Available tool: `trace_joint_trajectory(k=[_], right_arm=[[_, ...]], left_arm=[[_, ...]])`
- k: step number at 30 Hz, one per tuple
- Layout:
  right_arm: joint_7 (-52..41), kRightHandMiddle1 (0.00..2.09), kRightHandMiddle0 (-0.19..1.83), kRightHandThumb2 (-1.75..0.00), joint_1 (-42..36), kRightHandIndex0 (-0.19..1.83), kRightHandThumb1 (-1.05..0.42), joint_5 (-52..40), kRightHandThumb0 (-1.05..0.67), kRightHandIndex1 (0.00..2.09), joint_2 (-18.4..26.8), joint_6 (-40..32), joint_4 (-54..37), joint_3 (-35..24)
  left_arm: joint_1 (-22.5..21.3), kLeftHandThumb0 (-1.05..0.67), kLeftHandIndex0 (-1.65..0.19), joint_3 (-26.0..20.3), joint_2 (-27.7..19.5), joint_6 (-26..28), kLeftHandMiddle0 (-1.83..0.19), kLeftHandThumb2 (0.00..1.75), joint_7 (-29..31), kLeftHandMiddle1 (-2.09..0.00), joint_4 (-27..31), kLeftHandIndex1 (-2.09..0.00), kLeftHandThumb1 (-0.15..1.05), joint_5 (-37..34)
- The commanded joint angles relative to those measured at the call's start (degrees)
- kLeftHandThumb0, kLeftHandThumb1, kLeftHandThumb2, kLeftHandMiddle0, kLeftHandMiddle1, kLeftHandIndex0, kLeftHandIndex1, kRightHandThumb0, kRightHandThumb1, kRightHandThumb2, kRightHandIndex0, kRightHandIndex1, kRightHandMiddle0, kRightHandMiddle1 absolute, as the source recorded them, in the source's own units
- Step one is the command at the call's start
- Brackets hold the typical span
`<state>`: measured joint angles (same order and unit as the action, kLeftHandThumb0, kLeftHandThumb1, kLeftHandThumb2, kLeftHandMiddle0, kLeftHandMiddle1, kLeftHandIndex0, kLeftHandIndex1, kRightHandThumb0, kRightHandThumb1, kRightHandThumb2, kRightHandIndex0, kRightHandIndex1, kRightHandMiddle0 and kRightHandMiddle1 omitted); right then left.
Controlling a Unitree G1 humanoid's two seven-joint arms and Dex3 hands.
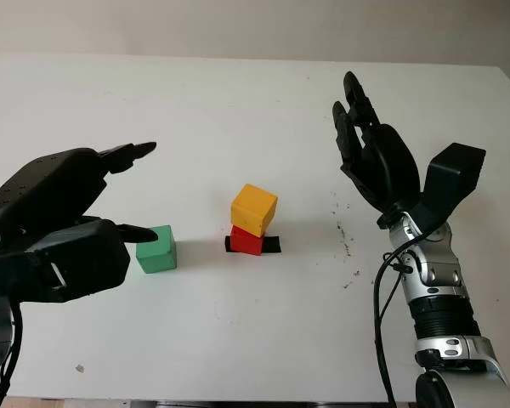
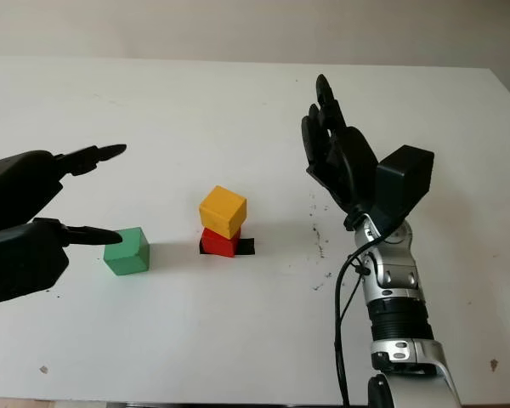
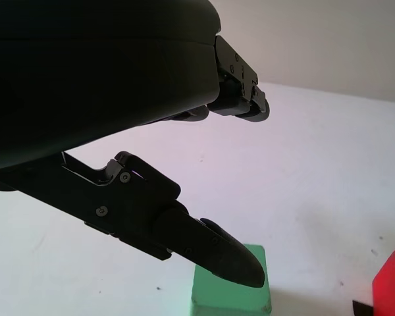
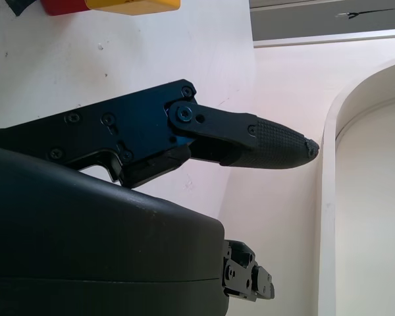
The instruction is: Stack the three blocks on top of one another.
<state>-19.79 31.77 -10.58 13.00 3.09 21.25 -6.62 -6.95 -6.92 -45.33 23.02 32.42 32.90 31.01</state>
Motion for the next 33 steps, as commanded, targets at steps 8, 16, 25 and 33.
trace_joint_trajectory(k=[8, 16, 25, 33], right_arm=[[-0.16, 0.0, -0.19, -0.59, -0.23, -0.19, -1.05, 0.13, -0.68, 0.0, 1.07, -0.27, -1.37, -0.4], [0.14, 0.0, -0.19, -0.57, -0.24, -0.19, -1.05, -0.03, -0.69, 0.0, 1.25, -0.96, -1.83, -0.62], [0.11, 0.0, -0.19, -0.57, -0.24, -0.19, -1.05, 0.15, -0.69, 0.0, 1.54, -1.31, -2.39, -0.46], [0.13, 0.0, -0.19, -0.57, -0.19, -0.19, -1.05, -0.1, -0.7, 0.0, 1.5, -1.3, -2.51, -0.66]], left_arm=[[3.96, -0.71, -0.33, 0.43, -0.02, -0.22, -0.16, 0.07, 2.5, -0.04, 0.82, -0.11, 0.84, 1.23], [5.99, -0.7, -0.33, 2.27, -0.61, -0.82, -0.13, 0.06, 3.18, -0.04, 0.95, -0.11, 0.86, 4.09], [7.26, -0.76, -0.34, 4.87, 0.77, -1.94, -0.13, 0.06, 2.6, -0.05, -0.11, -0.12, 0.89, 9.33], [7.32, -0.58, -0.37, 4.81, 4.75, -2.8, -0.32, 0.05, -1.55, -0.1, -1.2, -0.69, 0.86, 9.5]])
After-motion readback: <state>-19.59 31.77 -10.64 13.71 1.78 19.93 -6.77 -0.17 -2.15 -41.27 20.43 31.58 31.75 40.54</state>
